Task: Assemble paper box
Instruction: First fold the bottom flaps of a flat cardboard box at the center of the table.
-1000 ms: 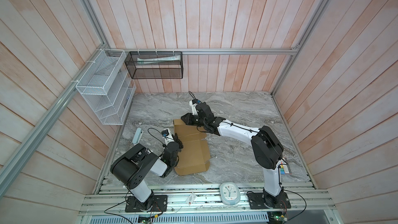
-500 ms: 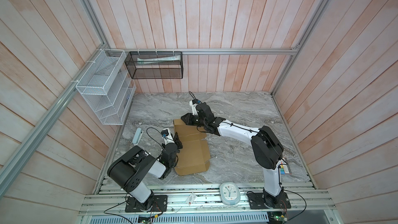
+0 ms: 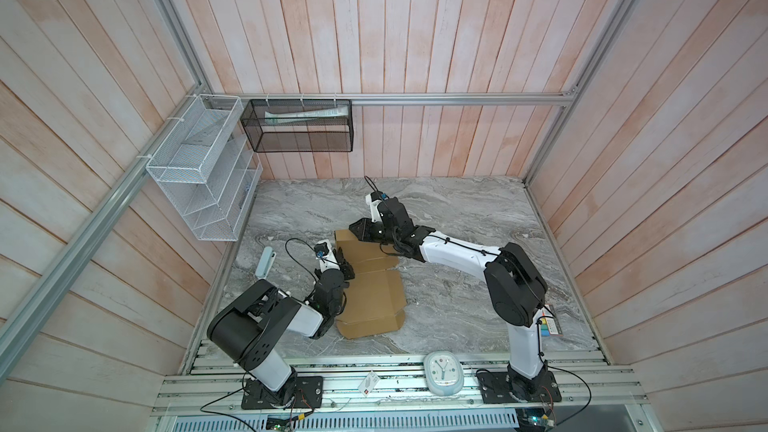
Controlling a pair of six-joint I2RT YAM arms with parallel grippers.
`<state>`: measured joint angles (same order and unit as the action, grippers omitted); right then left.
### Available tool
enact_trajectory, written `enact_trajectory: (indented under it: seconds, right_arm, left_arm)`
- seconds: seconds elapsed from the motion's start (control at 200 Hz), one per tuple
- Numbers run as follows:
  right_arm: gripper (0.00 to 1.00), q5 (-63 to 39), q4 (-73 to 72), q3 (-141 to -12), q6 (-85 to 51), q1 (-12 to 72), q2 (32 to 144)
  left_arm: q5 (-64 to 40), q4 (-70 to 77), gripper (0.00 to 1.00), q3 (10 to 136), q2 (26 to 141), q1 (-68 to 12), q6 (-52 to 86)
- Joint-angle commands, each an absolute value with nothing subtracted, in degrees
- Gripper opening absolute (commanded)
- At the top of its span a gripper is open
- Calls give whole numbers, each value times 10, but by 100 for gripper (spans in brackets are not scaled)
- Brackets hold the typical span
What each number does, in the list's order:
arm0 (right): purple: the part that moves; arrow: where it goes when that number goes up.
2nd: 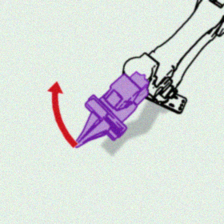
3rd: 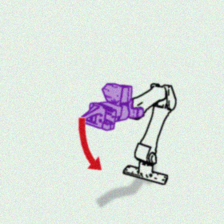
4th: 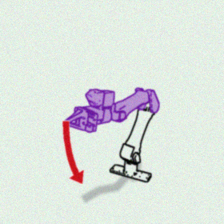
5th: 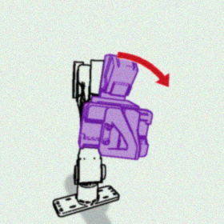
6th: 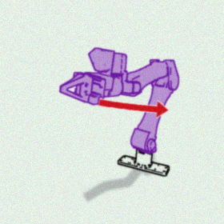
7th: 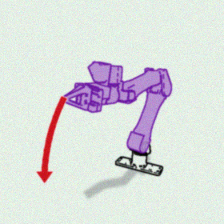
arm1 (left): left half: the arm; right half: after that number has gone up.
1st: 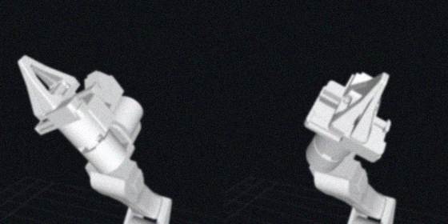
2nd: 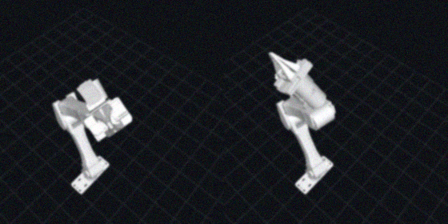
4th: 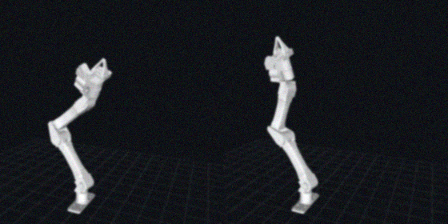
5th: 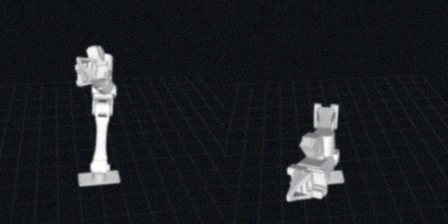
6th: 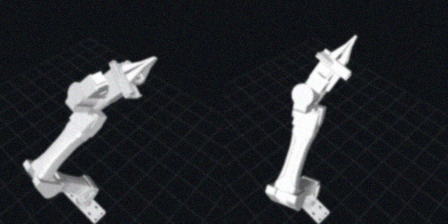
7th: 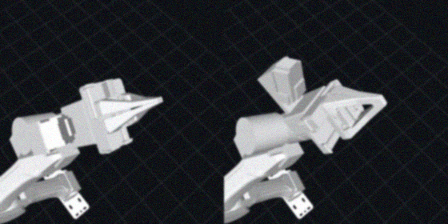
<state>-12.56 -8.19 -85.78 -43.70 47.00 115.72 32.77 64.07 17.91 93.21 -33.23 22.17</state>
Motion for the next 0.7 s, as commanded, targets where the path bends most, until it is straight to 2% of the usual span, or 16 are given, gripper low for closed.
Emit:
enact_trajectory:
  seconds: [0.0,0.135,0.355,0.44,0.575,0.695]
  right_arm:
    - [19,-130,-3,-837,-438,472,1183]
    - [19,-127,1,-835,-438,472,1179]
    - [19,-122,-6,-823,-444,472,1169]
    - [19,-122,-3,-825,-443,473,1167]
    - [19,-121,-1,-829,-442,472,1168]
    - [19,-120,-4,-826,-443,473,1165]
  left_arm:
    - [329,644,14,184,945,-325,224]
    - [314,667,0,177,955,-320,229]
    - [284,665,0,174,957,-318,235]
    - [280,658,10,172,958,-318,238]
    - [267,646,19,172,961,-318,241]
    - [264,644,20,170,969,-318,246]
